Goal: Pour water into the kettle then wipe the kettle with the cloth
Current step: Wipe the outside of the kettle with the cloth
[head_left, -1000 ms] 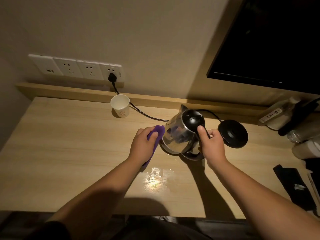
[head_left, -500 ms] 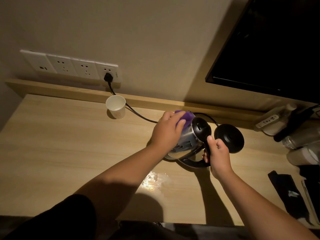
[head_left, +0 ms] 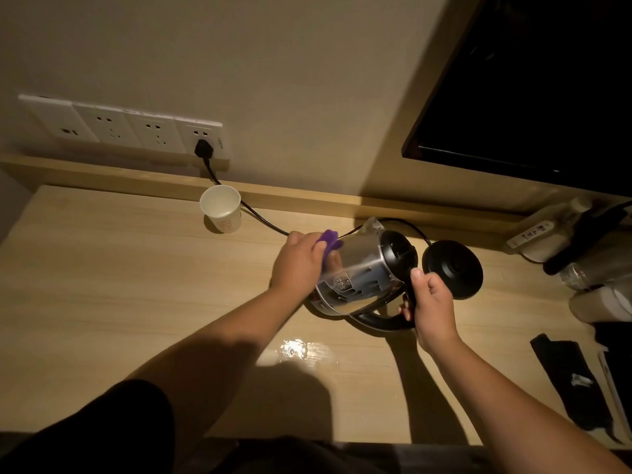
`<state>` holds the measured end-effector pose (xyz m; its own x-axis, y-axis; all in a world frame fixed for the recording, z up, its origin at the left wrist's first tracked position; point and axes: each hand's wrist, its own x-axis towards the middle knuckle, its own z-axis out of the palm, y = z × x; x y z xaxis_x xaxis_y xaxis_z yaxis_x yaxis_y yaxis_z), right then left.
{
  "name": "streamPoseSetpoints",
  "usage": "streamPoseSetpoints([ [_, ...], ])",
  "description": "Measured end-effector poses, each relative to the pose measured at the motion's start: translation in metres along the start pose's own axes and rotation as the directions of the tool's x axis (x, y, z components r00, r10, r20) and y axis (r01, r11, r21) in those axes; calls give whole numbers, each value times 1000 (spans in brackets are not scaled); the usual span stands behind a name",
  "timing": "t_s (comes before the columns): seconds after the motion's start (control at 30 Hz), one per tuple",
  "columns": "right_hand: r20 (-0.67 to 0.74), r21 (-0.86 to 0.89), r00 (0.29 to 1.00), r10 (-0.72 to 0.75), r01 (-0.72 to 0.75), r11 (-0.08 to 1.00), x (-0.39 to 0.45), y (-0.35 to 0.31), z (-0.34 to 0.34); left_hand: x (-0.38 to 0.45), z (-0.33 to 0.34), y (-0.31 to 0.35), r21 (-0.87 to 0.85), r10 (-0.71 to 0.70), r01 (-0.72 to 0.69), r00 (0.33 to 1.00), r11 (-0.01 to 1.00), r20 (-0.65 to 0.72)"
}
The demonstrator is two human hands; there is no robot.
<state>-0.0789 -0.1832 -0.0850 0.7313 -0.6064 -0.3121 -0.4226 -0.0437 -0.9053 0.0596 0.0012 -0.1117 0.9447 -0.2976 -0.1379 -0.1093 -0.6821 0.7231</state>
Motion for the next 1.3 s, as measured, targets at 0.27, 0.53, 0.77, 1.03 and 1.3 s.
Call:
streamPoseSetpoints([
  [0.27,-8,16,1000,15,-15,1000,6,0,2,-34,22,61,175,465,-436,866,883,-187],
  [0.53,-4,136,998,60,-59,989,3,4,-1,-19,16,5,105,197,-184,971,977,-135],
  [0.77,-58,116,995,78,-71,991,5,-2,9,-30,13,23,102,203,-186,959,977,-197],
  [1.03,-102,12,994,32,-31,999,8,-15,24,-48,36,42,320,607,-540,777,778,-167],
  [1.3,-122,-63,992,14,-21,998,12,-28,27,-49,21,-43,159,67,-46,989,986,-131],
])
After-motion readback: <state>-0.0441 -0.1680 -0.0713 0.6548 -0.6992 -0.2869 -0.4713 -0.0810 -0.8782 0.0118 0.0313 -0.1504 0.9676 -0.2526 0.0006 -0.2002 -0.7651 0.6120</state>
